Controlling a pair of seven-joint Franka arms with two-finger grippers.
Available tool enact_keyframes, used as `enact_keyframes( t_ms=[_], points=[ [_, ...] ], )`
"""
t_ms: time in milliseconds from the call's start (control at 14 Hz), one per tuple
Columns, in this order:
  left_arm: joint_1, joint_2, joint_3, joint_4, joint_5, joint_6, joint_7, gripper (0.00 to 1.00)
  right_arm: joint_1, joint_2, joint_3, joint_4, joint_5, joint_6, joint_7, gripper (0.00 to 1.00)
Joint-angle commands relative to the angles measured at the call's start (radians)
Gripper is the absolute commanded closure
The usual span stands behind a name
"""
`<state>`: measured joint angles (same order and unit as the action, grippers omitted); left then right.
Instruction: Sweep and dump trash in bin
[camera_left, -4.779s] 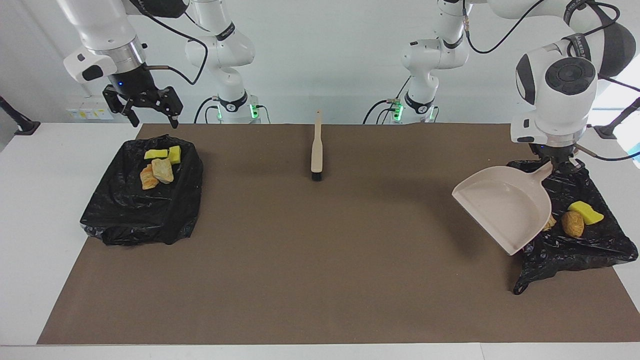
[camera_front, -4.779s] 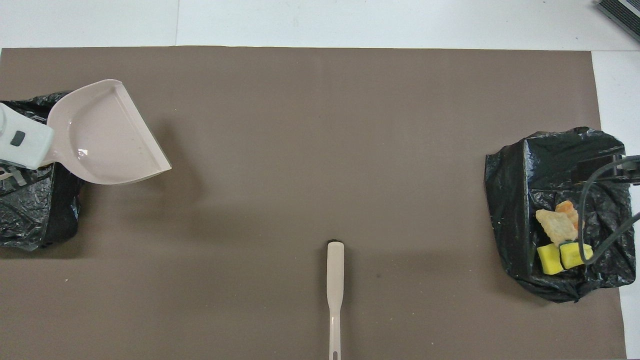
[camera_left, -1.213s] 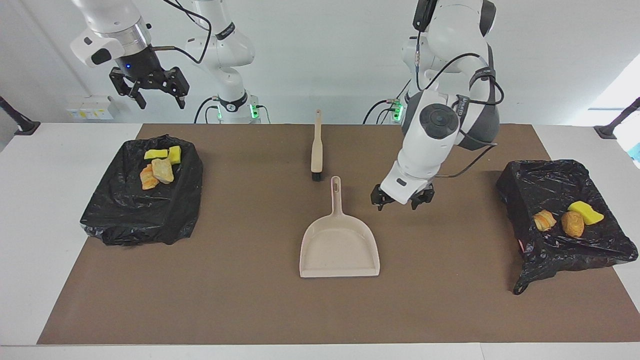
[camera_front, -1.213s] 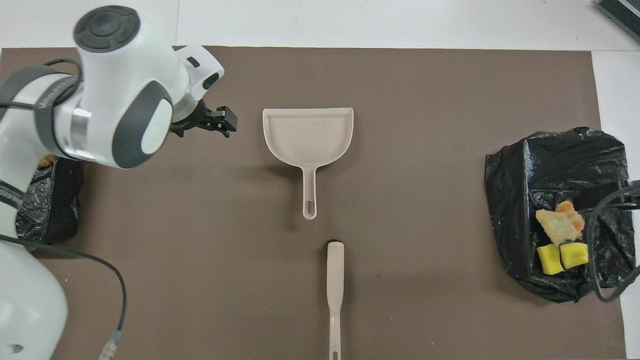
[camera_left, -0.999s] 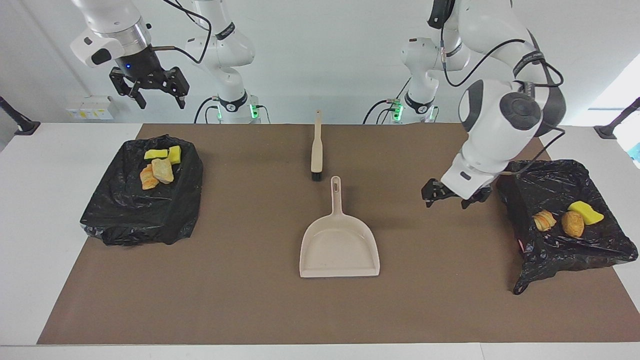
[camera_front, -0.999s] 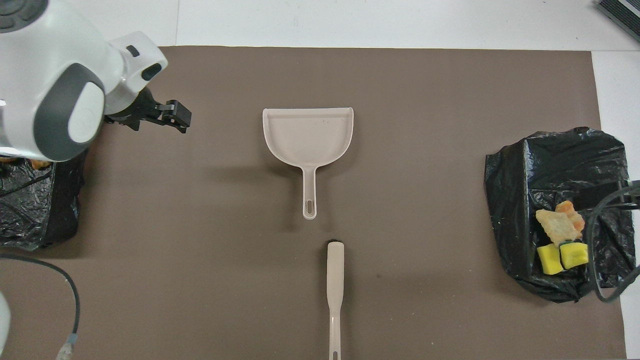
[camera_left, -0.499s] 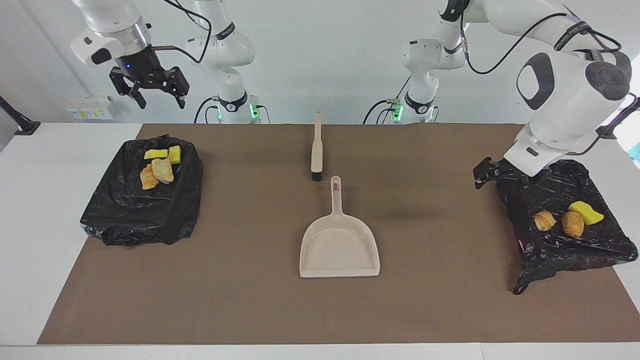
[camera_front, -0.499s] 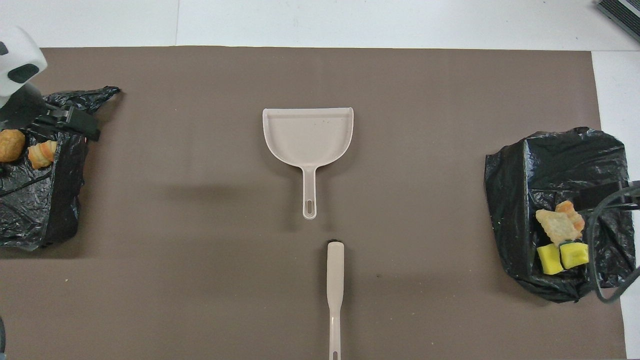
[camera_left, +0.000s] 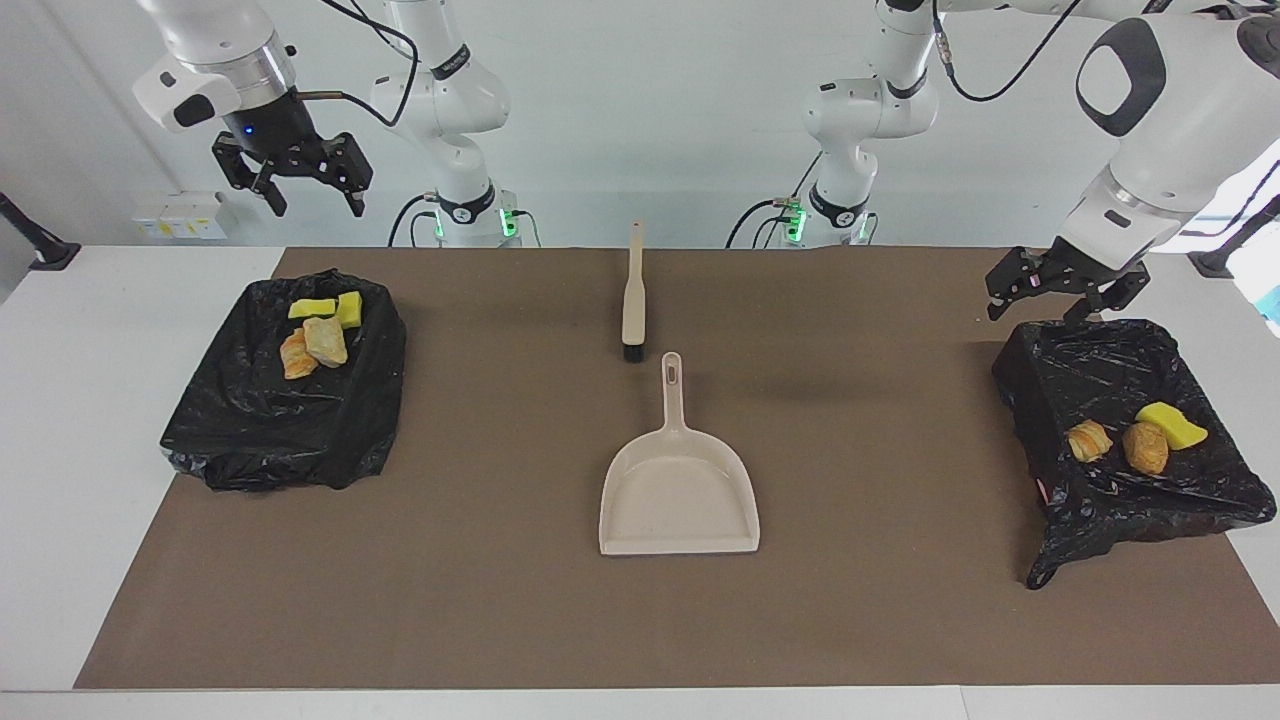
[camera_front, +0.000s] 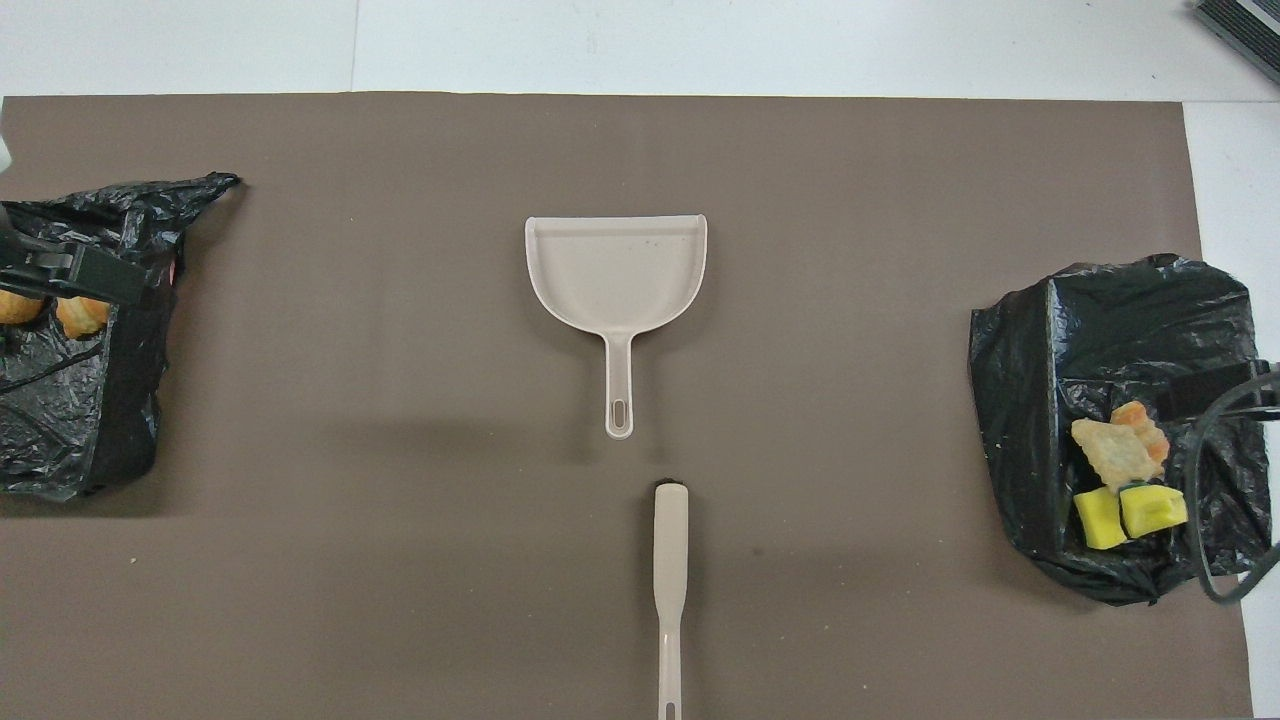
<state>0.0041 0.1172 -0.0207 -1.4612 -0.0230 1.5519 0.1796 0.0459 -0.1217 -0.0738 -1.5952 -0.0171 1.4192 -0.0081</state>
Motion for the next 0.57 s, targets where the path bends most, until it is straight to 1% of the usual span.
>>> enact_keyframes(
  t_ms=[0, 143, 499],
  points=[
    [-0.021, -0.072, 0.001, -0.077, 0.023, -0.051, 0.0, 0.0, -0.011, -0.016, 0.005, -0.014, 0.002, -0.003, -0.03, 0.0],
    [-0.021, -0.132, -0.001, -0.16, 0.023, 0.011, -0.002, 0.0, -0.011, -0.018, 0.006, -0.014, 0.002, -0.003, -0.027, 0.0],
    [-0.021, -0.151, -0.001, -0.173, 0.023, 0.005, 0.015, 0.0, -0.011, -0.026, 0.006, -0.026, 0.002, -0.003, -0.027, 0.0]
  ],
)
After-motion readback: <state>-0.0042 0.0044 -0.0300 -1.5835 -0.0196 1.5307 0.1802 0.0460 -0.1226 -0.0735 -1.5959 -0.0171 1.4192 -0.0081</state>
